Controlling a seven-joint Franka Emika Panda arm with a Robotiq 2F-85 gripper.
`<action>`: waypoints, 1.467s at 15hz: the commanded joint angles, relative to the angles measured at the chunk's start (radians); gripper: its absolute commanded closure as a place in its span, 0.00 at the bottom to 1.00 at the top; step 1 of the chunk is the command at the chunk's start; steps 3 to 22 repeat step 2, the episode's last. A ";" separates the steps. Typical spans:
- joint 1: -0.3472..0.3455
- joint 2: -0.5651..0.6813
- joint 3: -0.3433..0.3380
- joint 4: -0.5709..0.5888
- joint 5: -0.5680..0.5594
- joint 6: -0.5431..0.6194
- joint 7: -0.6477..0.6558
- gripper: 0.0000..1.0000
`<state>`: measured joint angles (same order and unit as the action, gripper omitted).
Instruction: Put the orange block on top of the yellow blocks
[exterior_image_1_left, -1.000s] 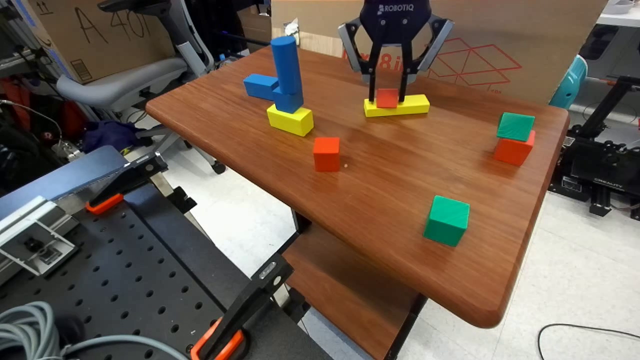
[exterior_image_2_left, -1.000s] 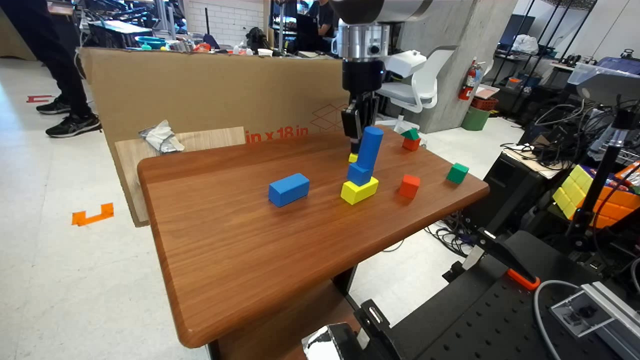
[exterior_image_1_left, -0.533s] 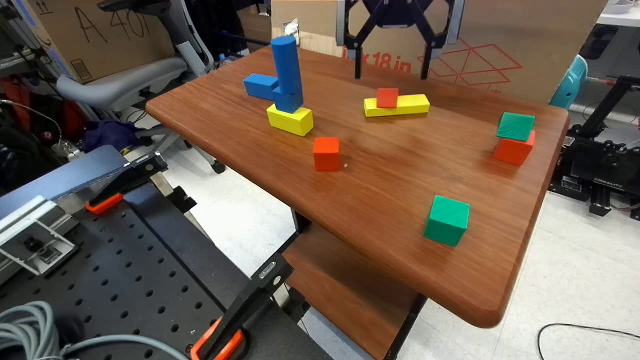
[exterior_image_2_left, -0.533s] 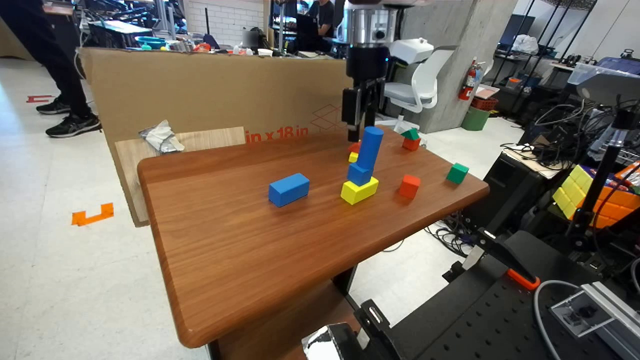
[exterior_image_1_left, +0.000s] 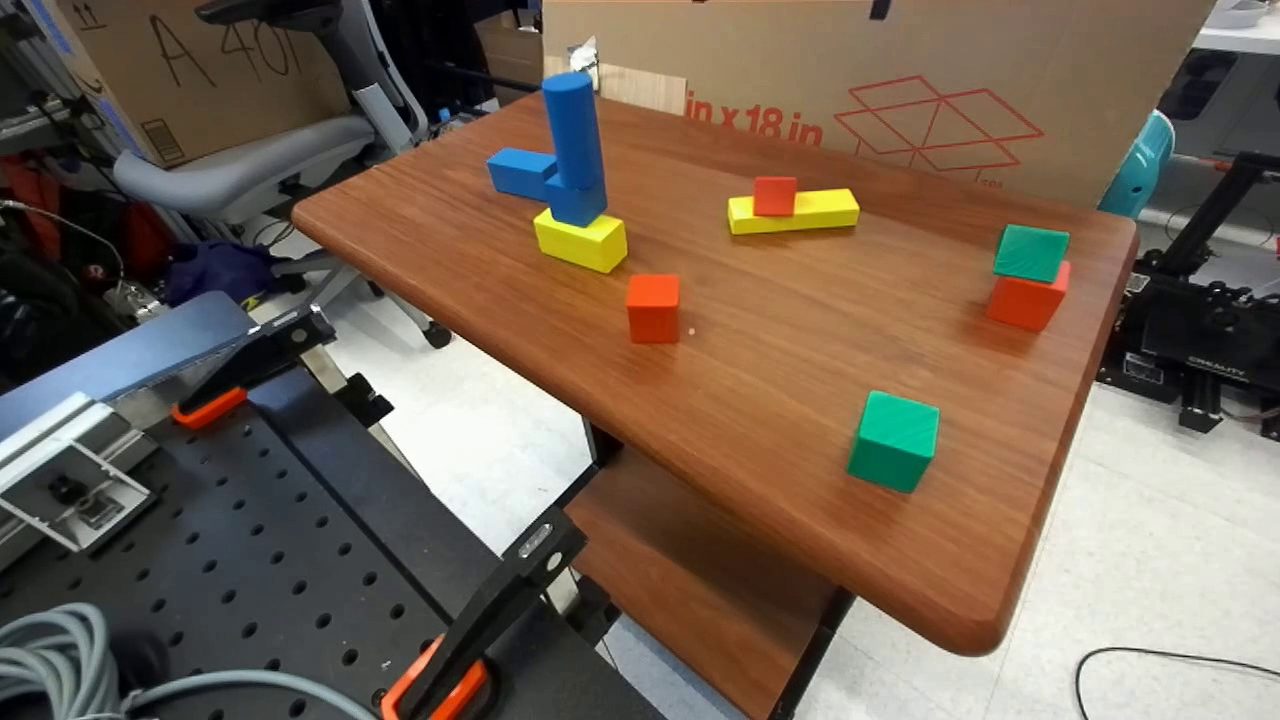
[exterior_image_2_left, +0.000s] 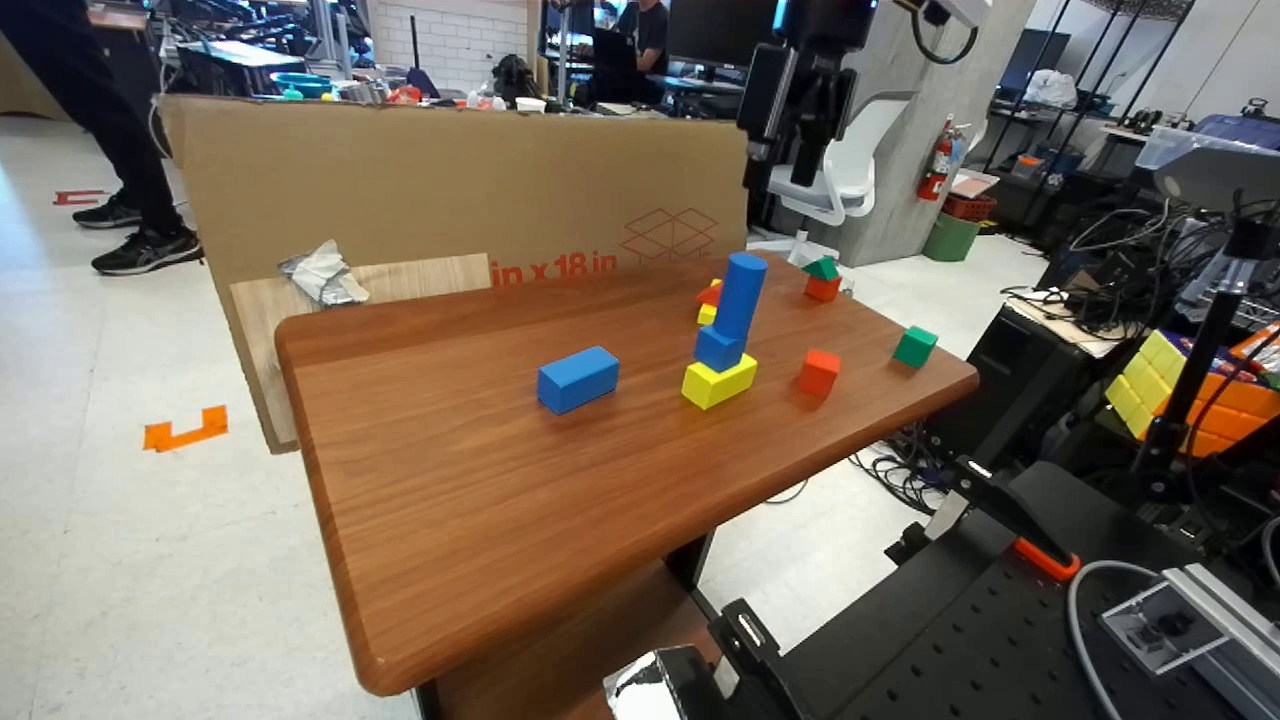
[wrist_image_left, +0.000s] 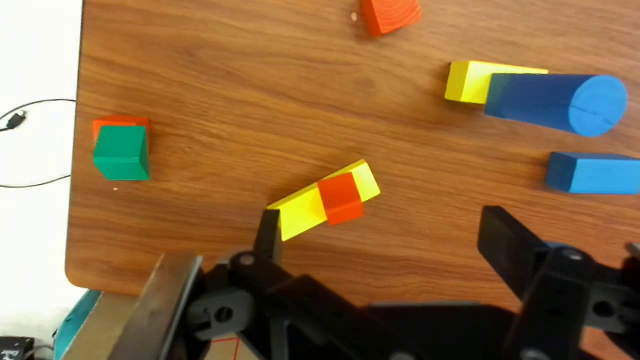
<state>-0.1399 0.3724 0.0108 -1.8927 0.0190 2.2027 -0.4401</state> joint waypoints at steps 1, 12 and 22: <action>0.004 0.010 0.000 0.002 0.000 -0.001 0.000 0.00; 0.005 0.021 0.001 0.004 -0.001 0.001 0.001 0.00; 0.005 0.021 0.001 0.004 -0.001 0.001 0.001 0.00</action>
